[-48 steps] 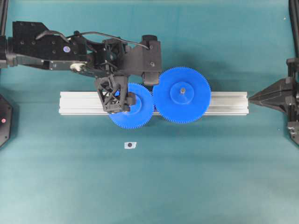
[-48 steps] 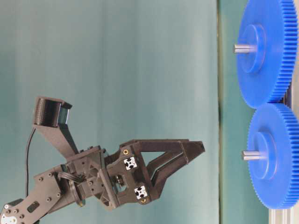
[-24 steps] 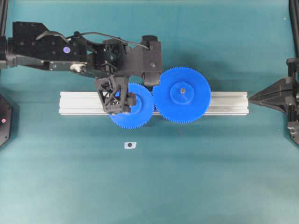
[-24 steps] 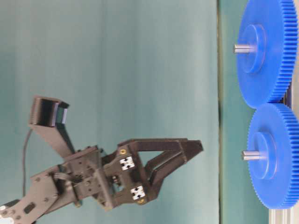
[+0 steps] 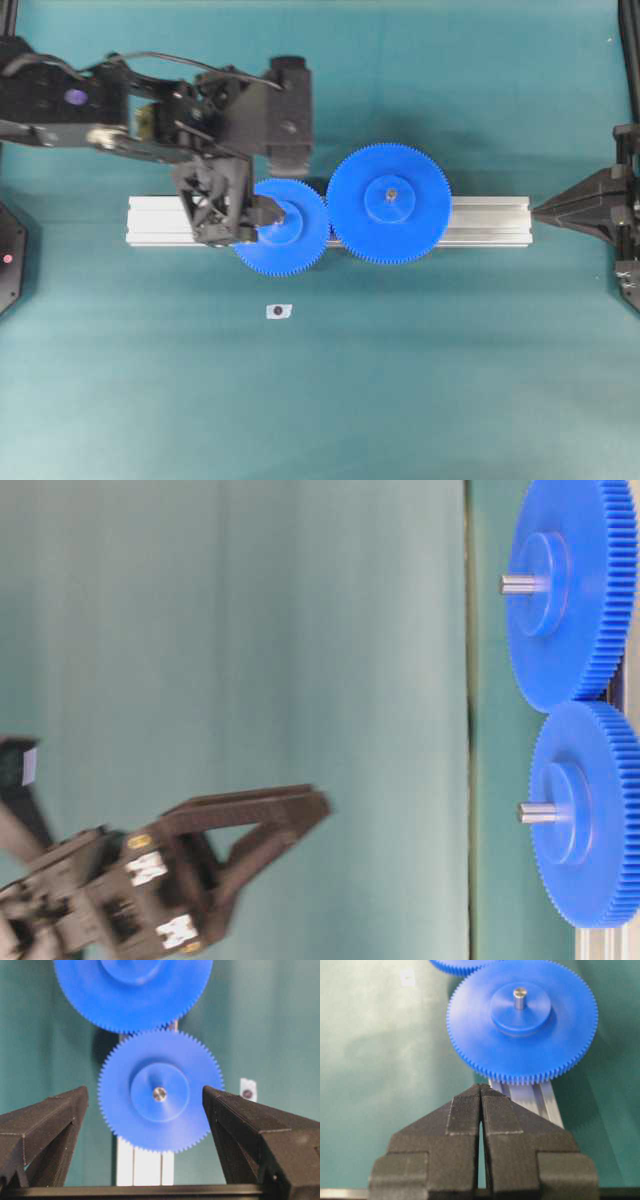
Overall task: Insert the small gear onto the shaft.
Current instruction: 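Open the left gripper and pull it back from the gear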
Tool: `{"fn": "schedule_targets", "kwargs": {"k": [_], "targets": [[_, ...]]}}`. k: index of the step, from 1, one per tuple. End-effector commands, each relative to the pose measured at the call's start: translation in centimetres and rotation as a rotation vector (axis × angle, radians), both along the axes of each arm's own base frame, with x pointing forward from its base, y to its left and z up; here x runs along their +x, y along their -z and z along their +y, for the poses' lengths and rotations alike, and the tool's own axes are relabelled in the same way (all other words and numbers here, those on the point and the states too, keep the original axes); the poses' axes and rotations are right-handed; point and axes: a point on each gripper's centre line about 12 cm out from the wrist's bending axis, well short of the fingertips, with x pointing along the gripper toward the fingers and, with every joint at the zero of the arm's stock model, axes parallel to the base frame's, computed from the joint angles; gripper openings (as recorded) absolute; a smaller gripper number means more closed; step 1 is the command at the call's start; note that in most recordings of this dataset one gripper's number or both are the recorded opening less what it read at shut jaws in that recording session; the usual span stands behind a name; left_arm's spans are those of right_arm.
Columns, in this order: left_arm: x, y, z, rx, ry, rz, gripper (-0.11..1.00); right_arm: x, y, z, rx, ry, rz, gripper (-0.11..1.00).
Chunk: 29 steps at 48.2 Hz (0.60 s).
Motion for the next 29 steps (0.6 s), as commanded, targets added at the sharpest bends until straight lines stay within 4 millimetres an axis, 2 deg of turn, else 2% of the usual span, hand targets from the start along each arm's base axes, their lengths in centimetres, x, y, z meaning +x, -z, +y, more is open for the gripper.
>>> {"fn": "schedule_targets", "kwargs": {"k": [1, 16, 29], "targets": [[-0.9, -2.3, -0.1, 0.011, 0.001, -0.064, 0.89, 0.3, -0.5, 0.0, 0.015, 0.009, -0.018, 0.01], [-2.8, -3.9, -0.7, 0.012, 0.009, -0.116, 0.89, 0.2, -0.5, -0.1, 0.040, 0.025, -0.020, 0.01], [-3.6, -3.9, -1.6, 0.009, 0.028, -0.140, 0.89, 0.2, -0.5, -0.1, 0.046, 0.032, -0.051, 0.01]]}}
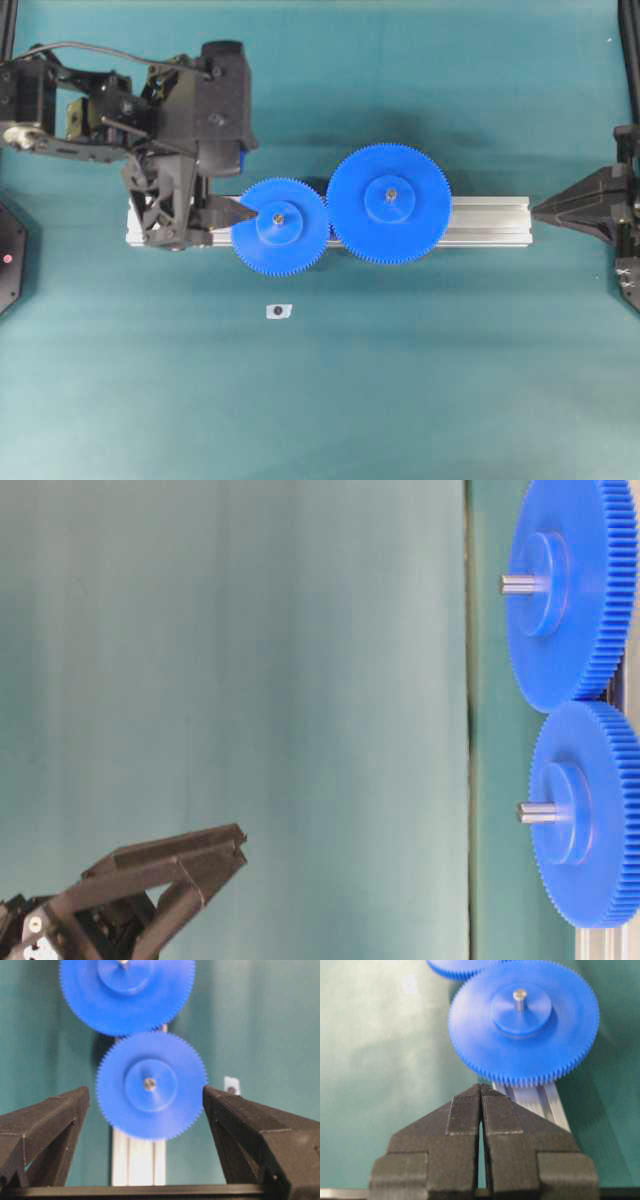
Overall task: Insert the small gear onto the shaft.
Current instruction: 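Open the left gripper and pull it back from the gear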
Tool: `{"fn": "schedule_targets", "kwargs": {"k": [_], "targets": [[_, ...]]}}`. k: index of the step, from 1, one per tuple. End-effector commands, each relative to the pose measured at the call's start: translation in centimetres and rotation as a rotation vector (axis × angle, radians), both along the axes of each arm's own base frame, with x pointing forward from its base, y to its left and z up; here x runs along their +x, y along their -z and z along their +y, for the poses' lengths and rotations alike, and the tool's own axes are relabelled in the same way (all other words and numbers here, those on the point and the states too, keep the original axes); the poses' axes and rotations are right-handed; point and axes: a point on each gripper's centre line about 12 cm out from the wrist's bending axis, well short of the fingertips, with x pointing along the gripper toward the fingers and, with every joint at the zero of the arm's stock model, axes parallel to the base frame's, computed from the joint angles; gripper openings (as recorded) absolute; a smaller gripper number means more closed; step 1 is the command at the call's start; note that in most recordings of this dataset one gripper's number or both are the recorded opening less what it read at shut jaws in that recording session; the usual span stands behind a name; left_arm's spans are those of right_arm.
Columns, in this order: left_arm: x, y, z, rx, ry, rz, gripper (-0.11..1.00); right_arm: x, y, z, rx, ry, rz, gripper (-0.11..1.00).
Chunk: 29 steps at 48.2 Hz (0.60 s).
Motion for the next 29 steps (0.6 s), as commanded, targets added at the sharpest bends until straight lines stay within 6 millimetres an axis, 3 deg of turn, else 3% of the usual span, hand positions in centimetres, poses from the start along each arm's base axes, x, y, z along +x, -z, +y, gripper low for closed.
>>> {"fn": "schedule_targets", "kwargs": {"k": [1, 29], "targets": [[-0.5, -1.5, -0.3, 0.005, 0.008, -0.058, 0.89, 0.2, -0.4, -0.1, 0.009, 0.008, -0.024, 0.01], [-2.3, -2.5, -0.7, -0.013, -0.003, -0.209, 0.89, 0.2, -0.4, -0.1, 0.005, 0.008, -0.025, 0.01]]}}
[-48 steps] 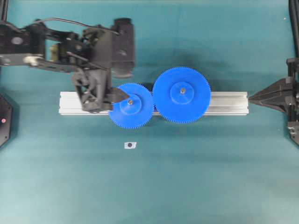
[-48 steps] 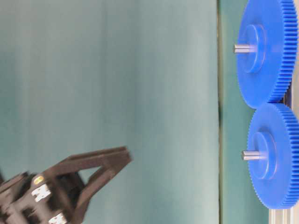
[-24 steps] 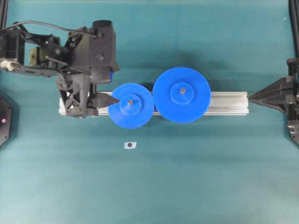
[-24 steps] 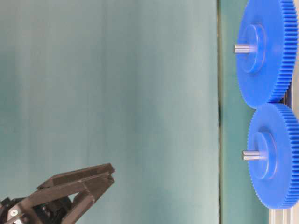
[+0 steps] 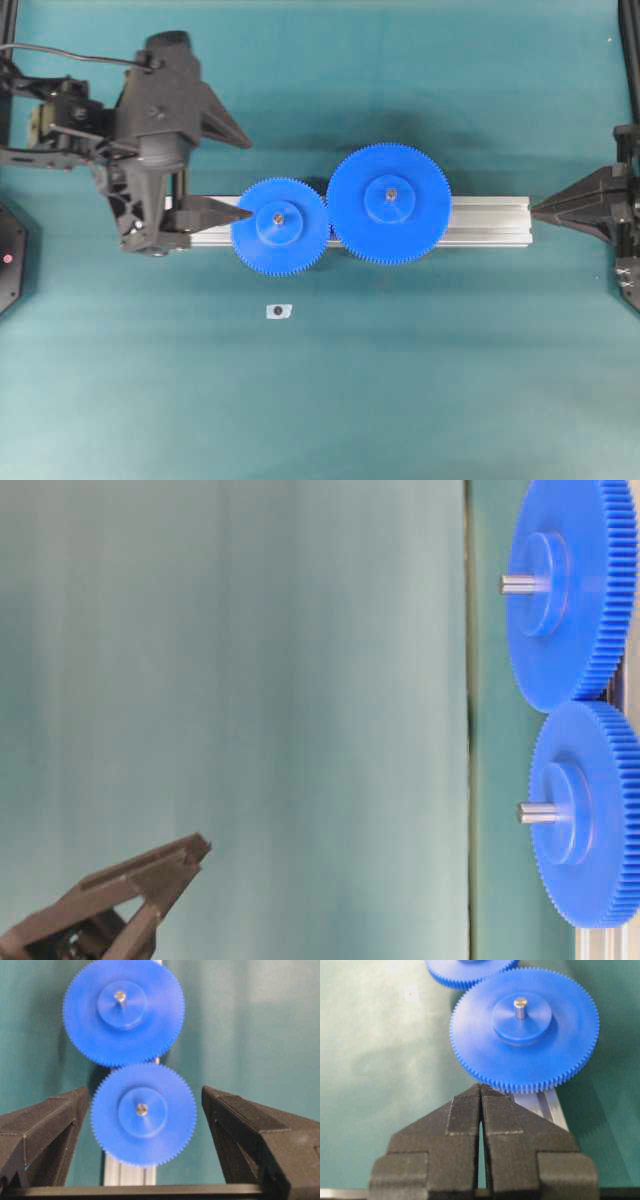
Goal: Insert the small gear onto the shaft.
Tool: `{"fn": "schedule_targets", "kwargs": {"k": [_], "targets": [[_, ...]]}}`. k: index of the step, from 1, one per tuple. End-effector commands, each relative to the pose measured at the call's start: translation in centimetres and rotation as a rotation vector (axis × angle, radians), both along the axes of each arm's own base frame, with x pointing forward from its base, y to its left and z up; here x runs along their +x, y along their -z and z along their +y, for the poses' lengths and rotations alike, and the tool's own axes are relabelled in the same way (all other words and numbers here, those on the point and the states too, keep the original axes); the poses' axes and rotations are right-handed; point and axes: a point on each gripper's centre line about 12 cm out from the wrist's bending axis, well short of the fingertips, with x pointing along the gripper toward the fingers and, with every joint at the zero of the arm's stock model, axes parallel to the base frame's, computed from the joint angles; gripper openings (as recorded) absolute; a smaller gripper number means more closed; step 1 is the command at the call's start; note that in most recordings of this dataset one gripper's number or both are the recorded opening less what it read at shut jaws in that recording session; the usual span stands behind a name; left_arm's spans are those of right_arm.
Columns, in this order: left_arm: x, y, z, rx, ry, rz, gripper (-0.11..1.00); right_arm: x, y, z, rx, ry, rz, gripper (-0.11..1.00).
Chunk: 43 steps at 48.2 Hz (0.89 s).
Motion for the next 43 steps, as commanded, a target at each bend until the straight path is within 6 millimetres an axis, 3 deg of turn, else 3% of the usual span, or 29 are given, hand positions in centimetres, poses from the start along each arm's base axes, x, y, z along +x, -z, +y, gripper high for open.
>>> {"fn": "schedule_targets", "kwargs": {"k": [1, 43], "targets": [[-0.5, -1.2, -0.2, 0.000, 0.002, -0.043, 0.89, 0.2, -0.4, -0.1, 0.007, 0.006, -0.014, 0.01], [0.8, 1.9, -0.1, -0.006, 0.003, 0.075, 0.89, 0.2, -0.4, -0.1, 0.006, 0.006, -0.010, 0.01]]}}
